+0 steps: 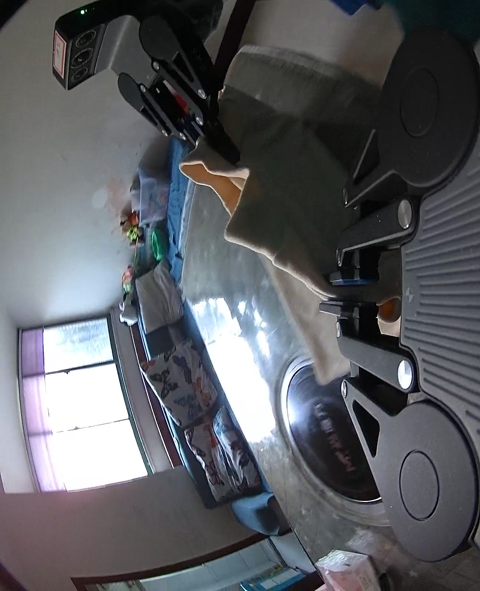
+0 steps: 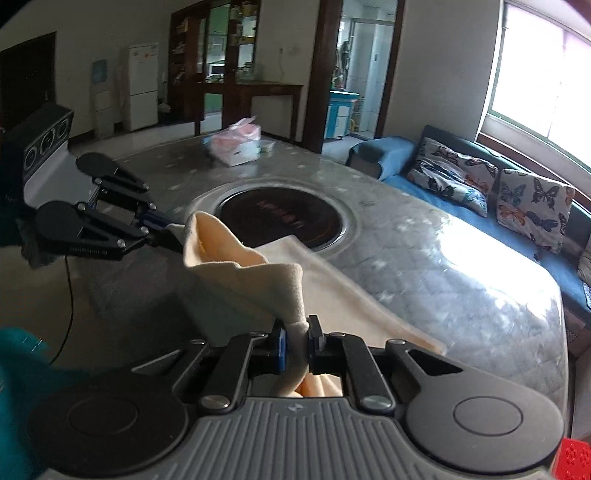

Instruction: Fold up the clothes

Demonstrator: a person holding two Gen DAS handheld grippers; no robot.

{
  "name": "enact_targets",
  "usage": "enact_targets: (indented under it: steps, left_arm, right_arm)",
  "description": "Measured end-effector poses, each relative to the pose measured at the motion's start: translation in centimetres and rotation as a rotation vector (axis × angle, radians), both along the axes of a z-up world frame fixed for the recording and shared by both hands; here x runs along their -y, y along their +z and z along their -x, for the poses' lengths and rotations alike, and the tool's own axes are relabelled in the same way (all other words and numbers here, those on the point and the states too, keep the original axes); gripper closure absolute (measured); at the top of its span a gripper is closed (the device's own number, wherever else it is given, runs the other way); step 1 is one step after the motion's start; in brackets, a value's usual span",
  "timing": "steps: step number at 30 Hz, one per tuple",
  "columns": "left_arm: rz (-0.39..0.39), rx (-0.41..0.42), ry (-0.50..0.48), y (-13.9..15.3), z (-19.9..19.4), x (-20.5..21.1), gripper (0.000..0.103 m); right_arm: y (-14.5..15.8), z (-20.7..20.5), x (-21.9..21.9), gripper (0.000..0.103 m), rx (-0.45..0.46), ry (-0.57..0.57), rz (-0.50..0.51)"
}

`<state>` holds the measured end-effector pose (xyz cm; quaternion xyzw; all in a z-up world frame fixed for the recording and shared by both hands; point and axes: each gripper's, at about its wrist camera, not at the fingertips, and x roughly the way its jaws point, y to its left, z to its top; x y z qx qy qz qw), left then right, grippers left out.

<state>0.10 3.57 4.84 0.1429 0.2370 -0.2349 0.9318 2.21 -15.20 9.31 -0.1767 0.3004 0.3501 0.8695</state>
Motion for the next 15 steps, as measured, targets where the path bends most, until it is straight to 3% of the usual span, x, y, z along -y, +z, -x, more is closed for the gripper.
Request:
enact_targets:
  steps: [7, 11, 15]
  left_arm:
    - [0.001, -0.076, 0.161, -3.2, -8.9, 0.2, 0.095]
    - [0.025, -0.149, 0.219, -5.2, -12.2, 0.1, 0.093]
    - [0.008, -0.152, 0.243, -6.0, -13.3, 0.3, 0.091]
  right_arm:
    - [-2.5, -8.6, -1.3, 0.094, -0.048, -0.082, 0.016]
    - [-6.0, -12.2, -1.4, 0.091, -0.095, -0.199, -0.007]
    - [-7.3, -13.1, -0.6, 0.085, -0.096, -0.295, -0.051]
